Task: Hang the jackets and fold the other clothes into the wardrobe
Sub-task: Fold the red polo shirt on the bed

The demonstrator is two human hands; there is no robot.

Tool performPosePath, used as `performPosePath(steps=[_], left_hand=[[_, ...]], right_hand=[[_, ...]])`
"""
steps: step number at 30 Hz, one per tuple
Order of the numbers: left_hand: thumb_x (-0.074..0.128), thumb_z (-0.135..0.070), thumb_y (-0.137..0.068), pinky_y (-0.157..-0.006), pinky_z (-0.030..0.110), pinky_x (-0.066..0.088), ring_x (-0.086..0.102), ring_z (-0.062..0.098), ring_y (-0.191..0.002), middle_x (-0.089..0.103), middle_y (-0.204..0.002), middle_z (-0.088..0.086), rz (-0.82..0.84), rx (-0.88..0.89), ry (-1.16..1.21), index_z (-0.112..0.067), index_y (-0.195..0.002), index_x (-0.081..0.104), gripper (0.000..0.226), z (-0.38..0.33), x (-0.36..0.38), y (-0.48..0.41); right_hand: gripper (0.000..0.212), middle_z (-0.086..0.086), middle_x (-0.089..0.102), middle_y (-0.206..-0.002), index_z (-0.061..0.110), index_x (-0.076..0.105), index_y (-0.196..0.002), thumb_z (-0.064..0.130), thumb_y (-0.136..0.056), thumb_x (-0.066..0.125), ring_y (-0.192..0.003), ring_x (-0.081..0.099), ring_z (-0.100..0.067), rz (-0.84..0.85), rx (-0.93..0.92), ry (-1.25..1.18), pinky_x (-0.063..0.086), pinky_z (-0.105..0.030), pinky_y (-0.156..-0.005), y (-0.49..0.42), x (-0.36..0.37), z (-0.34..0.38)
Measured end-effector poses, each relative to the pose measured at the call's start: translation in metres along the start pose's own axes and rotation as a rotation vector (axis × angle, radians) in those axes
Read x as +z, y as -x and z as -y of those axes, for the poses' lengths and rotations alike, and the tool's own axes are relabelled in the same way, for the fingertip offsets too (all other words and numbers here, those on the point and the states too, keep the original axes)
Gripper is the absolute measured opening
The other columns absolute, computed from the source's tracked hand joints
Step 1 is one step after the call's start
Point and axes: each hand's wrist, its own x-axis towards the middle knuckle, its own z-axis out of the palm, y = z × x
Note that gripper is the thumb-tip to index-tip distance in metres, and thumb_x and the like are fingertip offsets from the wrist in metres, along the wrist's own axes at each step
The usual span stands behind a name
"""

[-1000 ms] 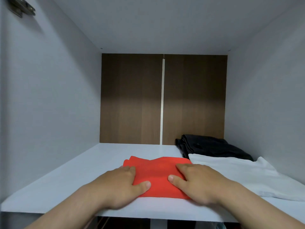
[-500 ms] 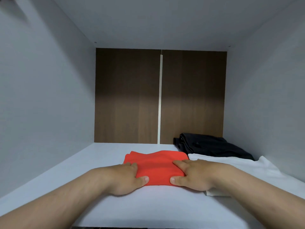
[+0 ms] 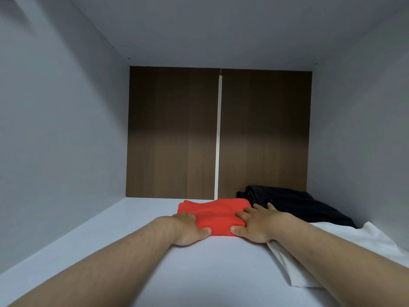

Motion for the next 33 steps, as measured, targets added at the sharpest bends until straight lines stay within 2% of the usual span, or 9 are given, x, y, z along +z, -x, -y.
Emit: performPosePath(steps=[8,15,18,21,24,29,33], left_hand=[[0.026,-0.076,-0.09,-0.118,0.043,0.023,0.023,0.025,-0.148,0.013,-0.164,0.004,0.02,0.007,-0.002,-0.019,-0.157,0.011,0.089,0.008,-0.005,-0.042],[0.03,-0.076,-0.089,-0.118,0.042,0.024,0.024,0.024,-0.147,0.014,-0.164,0.001,0.027,0.016,0.06,-0.022,-0.157,0.012,0.089,0.015,-0.009,-0.082],[0.025,-0.08,-0.087,-0.12,0.041,0.018,0.019,0.023,-0.149,0.011,-0.165,-0.001,0.023,0.018,0.205,-0.024,-0.157,0.011,0.09,0.019,-0.008,-0.1],[0.018,-0.077,-0.091,-0.121,0.043,0.015,0.02,0.023,-0.149,0.018,-0.164,0.001,-0.007,0.044,0.421,-0.026,-0.157,0.018,0.083,0.026,-0.004,-0.115],[0.03,-0.07,-0.094,-0.121,0.041,0.019,0.025,0.021,-0.147,0.023,-0.162,0.0,-0.077,0.084,0.455,-0.025,-0.156,0.023,0.076,0.032,0.002,-0.128],[0.057,-0.064,-0.087,-0.114,0.026,0.027,0.037,0.016,-0.141,0.034,-0.157,0.0,-0.211,0.107,0.509,-0.021,-0.153,0.032,0.083,0.035,0.012,-0.129],[0.055,-0.062,-0.089,-0.113,0.025,0.029,0.039,0.015,-0.14,0.036,-0.156,-0.002,-0.233,0.127,0.478,-0.024,-0.151,0.036,0.075,0.034,0.014,-0.128]], right_hand=[[0.089,-0.003,0.014,-0.165,0.037,0.008,-0.157,0.085,-0.083,0.018,-0.151,0.013,-0.027,0.054,0.028,-0.04,0.006,-0.055,-0.12,-0.043,-0.002,-0.008],[0.091,-0.003,0.015,-0.165,0.038,0.008,-0.157,0.087,-0.081,0.018,-0.151,0.012,-0.027,0.057,0.032,-0.1,0.002,-0.054,-0.12,-0.079,-0.001,-0.015],[0.089,-0.002,0.015,-0.165,0.04,0.012,-0.156,0.087,-0.081,0.012,-0.151,0.013,-0.024,0.024,0.027,-0.238,0.0,-0.051,-0.12,-0.093,0.006,-0.02],[0.079,0.002,0.019,-0.164,0.042,0.018,-0.155,0.08,-0.087,0.001,-0.151,0.014,-0.023,-0.027,0.026,-0.431,0.0,-0.049,-0.12,-0.101,0.011,-0.023],[0.071,0.0,0.024,-0.162,0.037,0.022,-0.155,0.07,-0.094,0.006,-0.149,0.022,-0.024,-0.091,0.041,-0.402,0.007,-0.048,-0.119,-0.11,0.015,-0.023],[0.064,-0.007,0.025,-0.161,0.03,0.023,-0.156,0.06,-0.1,0.013,-0.147,0.024,-0.027,-0.17,0.112,-0.334,0.017,-0.047,-0.117,-0.117,0.021,-0.024],[0.062,-0.008,0.029,-0.159,0.028,0.026,-0.155,0.057,-0.102,0.013,-0.145,0.027,-0.027,-0.174,0.103,-0.32,0.02,-0.047,-0.116,-0.117,0.022,-0.025]])
